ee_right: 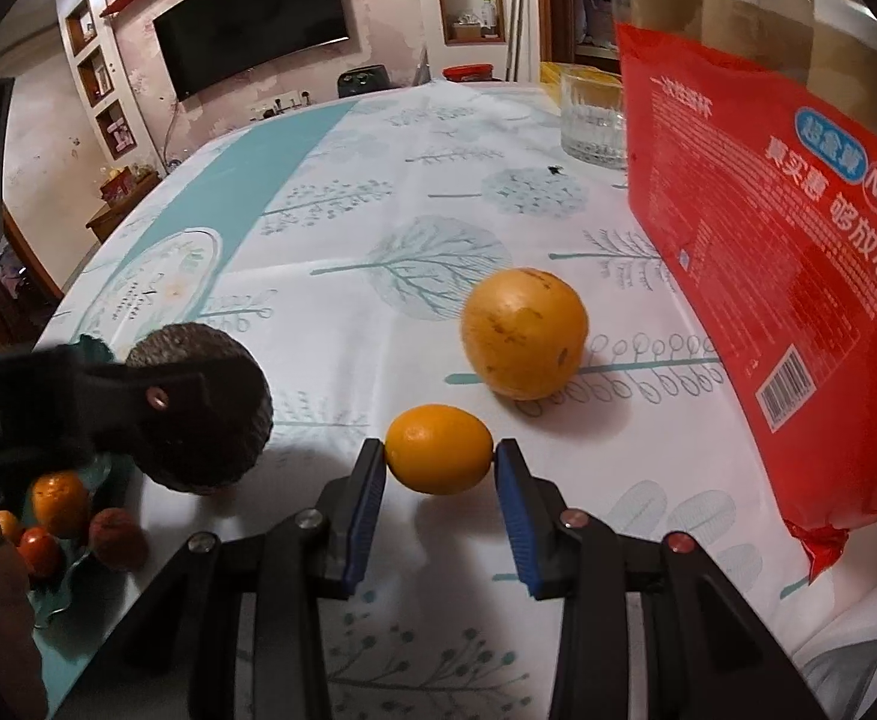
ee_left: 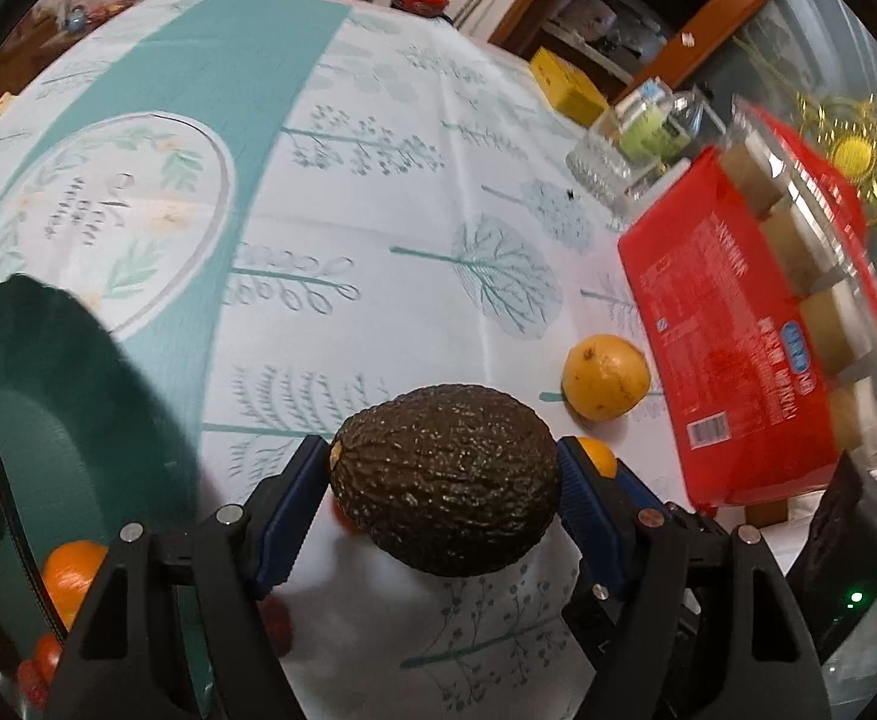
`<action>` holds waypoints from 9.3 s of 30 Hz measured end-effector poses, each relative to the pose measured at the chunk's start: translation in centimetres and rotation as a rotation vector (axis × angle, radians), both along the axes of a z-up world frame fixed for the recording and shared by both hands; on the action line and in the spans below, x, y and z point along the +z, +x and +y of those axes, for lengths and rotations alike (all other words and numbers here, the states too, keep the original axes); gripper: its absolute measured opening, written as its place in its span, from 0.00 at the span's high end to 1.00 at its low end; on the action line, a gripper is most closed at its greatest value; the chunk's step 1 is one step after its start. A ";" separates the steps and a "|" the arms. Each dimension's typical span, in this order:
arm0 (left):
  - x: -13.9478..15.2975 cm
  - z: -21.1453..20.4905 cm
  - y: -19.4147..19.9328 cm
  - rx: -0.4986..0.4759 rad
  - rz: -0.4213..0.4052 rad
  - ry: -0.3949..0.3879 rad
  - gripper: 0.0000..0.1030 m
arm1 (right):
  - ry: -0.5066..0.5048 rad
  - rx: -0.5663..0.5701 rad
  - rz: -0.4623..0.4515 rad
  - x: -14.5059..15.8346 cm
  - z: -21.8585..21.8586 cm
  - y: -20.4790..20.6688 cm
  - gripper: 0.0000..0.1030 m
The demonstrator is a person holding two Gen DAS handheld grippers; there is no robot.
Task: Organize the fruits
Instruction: 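Grasp the avocado with the left tool while the right tool grasps the small orange, then lower the avocado onto the green plate with the left tool while the right tool places the small orange there, then move the left tool toward the cherry tomato while the right tool moves to the large orange, then grasp the cherry tomato with the left tool while the right tool grasps the large orange, then set the tomato on the plate with the left tool while the right tool places the large orange, then move the open right tool to the red lychee beside the plate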
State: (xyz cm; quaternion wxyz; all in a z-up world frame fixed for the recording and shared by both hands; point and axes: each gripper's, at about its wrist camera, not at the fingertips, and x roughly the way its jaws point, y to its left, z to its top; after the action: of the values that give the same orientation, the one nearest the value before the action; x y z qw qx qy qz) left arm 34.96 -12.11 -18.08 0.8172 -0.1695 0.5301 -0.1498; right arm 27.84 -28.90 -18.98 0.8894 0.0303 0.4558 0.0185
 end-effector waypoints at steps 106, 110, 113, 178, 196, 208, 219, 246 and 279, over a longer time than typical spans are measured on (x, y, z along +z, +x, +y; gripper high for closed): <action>6.2 7.5 -11.7 -0.057 -0.076 0.178 0.20 | -0.002 -0.199 0.185 9.2 -0.6 -2.1 0.34; 5.8 5.8 -10.6 -0.051 -0.086 0.197 0.20 | 0.029 -0.196 0.198 8.1 -1.6 -0.1 0.34; 5.4 4.5 -9.8 -0.048 -0.093 0.206 0.20 | 0.038 -0.202 0.207 7.0 -2.3 1.4 0.34; 1.4 2.6 -6.4 0.017 -0.039 0.267 0.75 | 0.181 -0.149 0.263 -0.2 -0.7 3.4 0.51; 4.9 12.6 -13.1 0.100 -0.083 0.254 0.75 | 0.170 0.015 0.212 5.3 10.3 -1.2 0.51; 5.3 18.4 -15.0 0.016 -0.090 0.251 0.75 | 0.213 0.031 0.235 5.2 18.2 -2.7 0.51; 2.4 20.8 -14.1 -0.091 -0.019 0.236 0.75 | 0.239 0.014 0.276 3.2 23.0 -2.5 0.51; 3.6 20.5 -15.2 0.031 -0.006 0.222 0.32 | 0.164 0.067 0.166 5.2 16.9 -4.4 0.49; 1.9 19.0 -19.9 0.257 0.098 0.291 0.29 | -0.085 0.523 -0.046 -1.1 13.8 -5.7 0.49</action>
State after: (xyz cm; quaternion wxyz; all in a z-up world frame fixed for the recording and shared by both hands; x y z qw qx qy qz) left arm 15.02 6.93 -16.21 0.8187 -0.1232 0.5593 0.0424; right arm 22.10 -15.11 -20.07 0.8650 -0.1264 0.4282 0.2291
